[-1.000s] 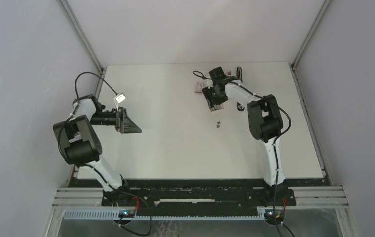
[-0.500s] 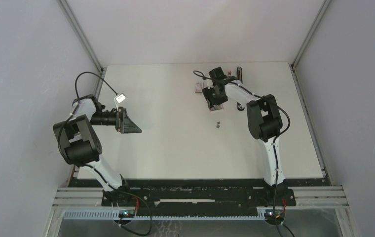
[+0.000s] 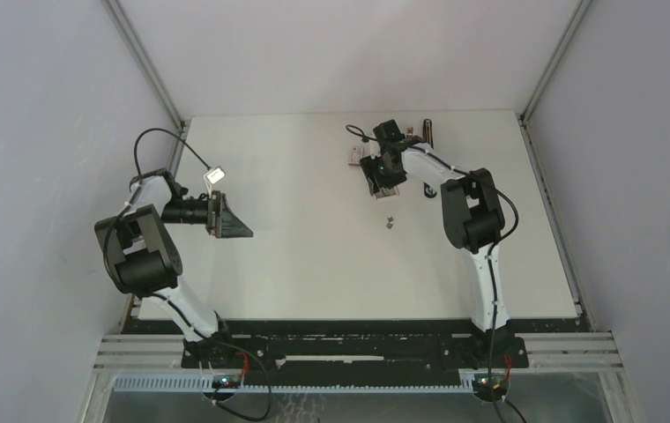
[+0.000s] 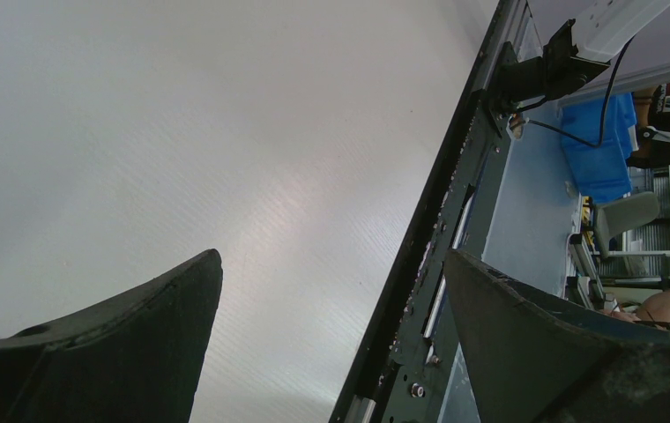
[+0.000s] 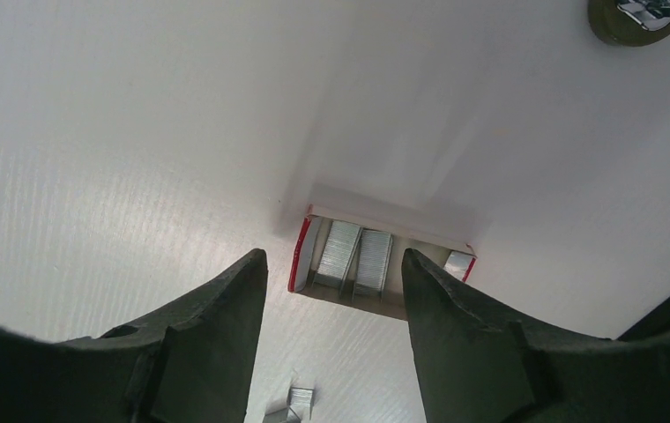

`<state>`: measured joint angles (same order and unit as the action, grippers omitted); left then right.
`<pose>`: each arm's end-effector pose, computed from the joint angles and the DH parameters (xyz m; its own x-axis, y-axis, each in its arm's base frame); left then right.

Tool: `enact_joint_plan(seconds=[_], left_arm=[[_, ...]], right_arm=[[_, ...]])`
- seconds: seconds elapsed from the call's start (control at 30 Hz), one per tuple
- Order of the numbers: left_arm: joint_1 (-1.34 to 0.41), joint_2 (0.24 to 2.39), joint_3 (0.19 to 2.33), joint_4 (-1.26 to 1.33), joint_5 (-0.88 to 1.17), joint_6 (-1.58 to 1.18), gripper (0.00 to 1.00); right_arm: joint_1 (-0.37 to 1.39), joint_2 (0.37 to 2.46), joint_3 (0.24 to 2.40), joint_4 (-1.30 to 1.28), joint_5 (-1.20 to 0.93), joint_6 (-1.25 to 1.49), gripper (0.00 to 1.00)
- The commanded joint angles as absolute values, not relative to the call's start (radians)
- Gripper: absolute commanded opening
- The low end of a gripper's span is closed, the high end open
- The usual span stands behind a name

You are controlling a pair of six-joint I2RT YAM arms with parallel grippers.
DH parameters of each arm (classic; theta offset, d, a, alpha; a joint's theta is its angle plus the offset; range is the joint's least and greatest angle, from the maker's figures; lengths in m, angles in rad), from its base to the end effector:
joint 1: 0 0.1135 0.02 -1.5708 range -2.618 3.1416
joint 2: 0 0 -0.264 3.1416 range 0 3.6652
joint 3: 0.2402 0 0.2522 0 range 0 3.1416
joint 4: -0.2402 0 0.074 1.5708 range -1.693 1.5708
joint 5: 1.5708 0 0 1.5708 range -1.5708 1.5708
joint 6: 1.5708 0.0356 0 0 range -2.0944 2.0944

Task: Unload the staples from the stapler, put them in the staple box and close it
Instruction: Place the staple in the staple box.

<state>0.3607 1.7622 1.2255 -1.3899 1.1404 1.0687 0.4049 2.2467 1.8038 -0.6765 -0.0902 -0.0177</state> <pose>0.2738 0.0687 0.2157 -0.8108 0.0850 -0.5791 0.5554 0.4241 -0.7153 0.4399 0.1920 0.1702 -0.8194 -0.3703 -0.4376 -0.4430 0.8935 0.0733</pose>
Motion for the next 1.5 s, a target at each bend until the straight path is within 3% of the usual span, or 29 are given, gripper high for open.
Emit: enact_joint_plan(seconds=[0.0, 0.93, 1.47], left_arm=[[0.368, 1.759, 1.284, -1.401, 1.173, 1.097, 1.0], [0.368, 1.761, 1.283, -1.401, 1.173, 1.098, 1.0], [0.368, 1.761, 1.283, -1.401, 1.173, 1.097, 1.0]], right_arm=[[0.398, 2.238, 1.832, -0.673, -0.106, 0.005, 0.58], [0.406, 2.242, 1.815, -0.709, -0.097, 0.0, 0.56], [0.408, 2.254, 1.826, -0.713, -0.098, -0.005, 0.46]])
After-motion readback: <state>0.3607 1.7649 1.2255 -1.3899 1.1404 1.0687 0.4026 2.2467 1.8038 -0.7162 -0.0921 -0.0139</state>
